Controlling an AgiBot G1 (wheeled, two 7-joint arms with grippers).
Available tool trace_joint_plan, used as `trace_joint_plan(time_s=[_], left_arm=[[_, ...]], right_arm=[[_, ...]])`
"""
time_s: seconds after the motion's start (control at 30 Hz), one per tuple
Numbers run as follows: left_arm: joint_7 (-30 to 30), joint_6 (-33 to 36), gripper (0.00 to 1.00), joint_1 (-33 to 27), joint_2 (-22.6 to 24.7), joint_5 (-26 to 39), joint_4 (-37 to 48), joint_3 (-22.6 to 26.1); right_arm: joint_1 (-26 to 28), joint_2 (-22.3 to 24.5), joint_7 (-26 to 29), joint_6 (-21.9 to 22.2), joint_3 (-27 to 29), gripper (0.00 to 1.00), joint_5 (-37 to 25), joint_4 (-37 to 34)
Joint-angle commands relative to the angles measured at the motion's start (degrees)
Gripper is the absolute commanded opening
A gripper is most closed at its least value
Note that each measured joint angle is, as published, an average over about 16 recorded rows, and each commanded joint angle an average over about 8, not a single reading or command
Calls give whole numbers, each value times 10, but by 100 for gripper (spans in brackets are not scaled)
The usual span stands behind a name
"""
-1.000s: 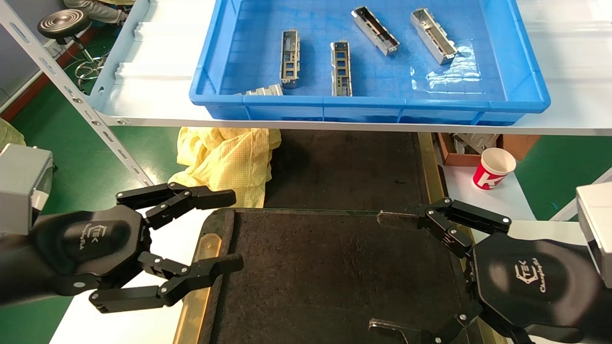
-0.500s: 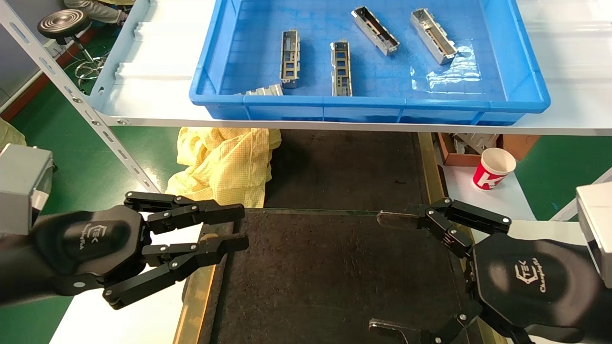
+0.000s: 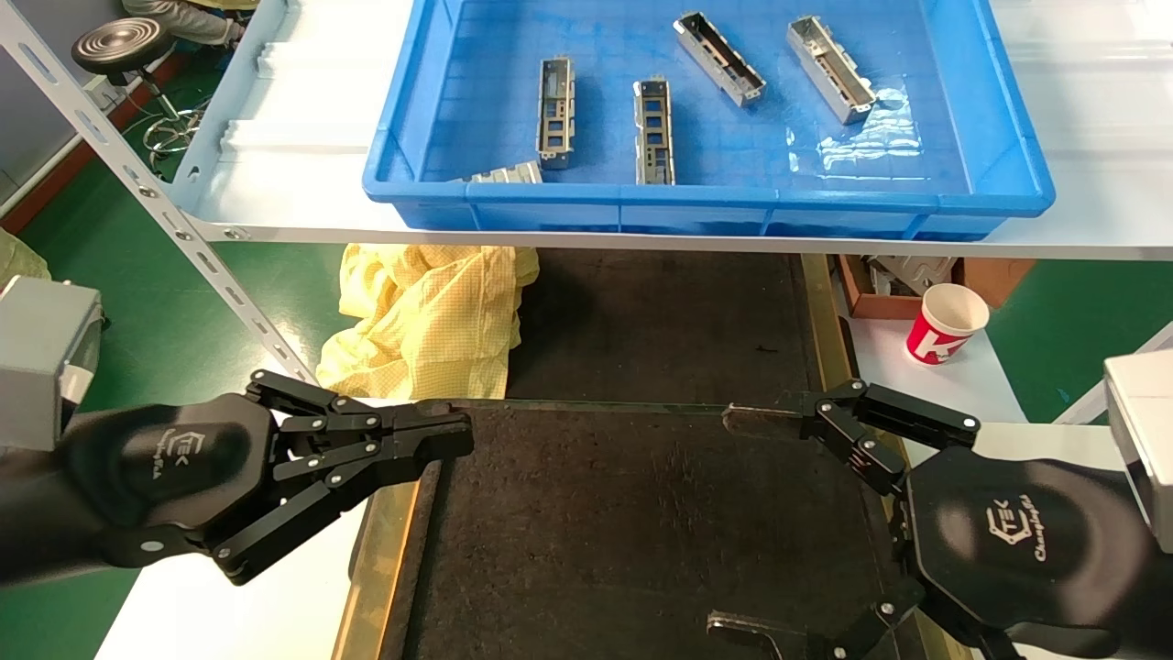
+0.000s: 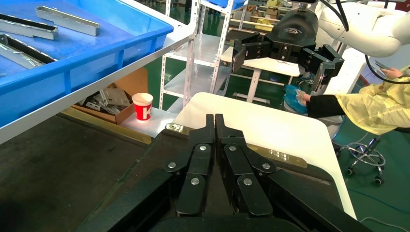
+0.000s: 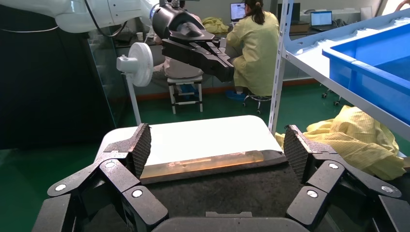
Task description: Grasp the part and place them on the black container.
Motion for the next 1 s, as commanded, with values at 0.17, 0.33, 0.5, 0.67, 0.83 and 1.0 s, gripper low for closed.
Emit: trace_joint_plan(time_s=[0.17, 0.33, 0.5, 0.67, 0.83, 1.0], left_arm=[[0, 0, 0, 0, 0, 0, 0, 0], [0, 0, 0, 0, 0, 0, 0, 0], [0, 0, 0, 0, 0, 0, 0, 0], [0, 0, 0, 0, 0, 0, 0, 0], [0, 0, 0, 0, 0, 0, 0, 0], [0, 0, 0, 0, 0, 0, 0, 0]], right_arm=[[54, -4, 23, 10, -2, 100, -14, -11], [145, -21, 55, 36, -16, 100, -60, -57], [234, -52, 61, 71, -38, 100, -129, -138], [312, -95, 52, 103, -63, 100, -194, -238], [383, -145, 31, 131, -90, 100, -252, -344], [447, -195, -1, 160, -119, 100, -307, -451]])
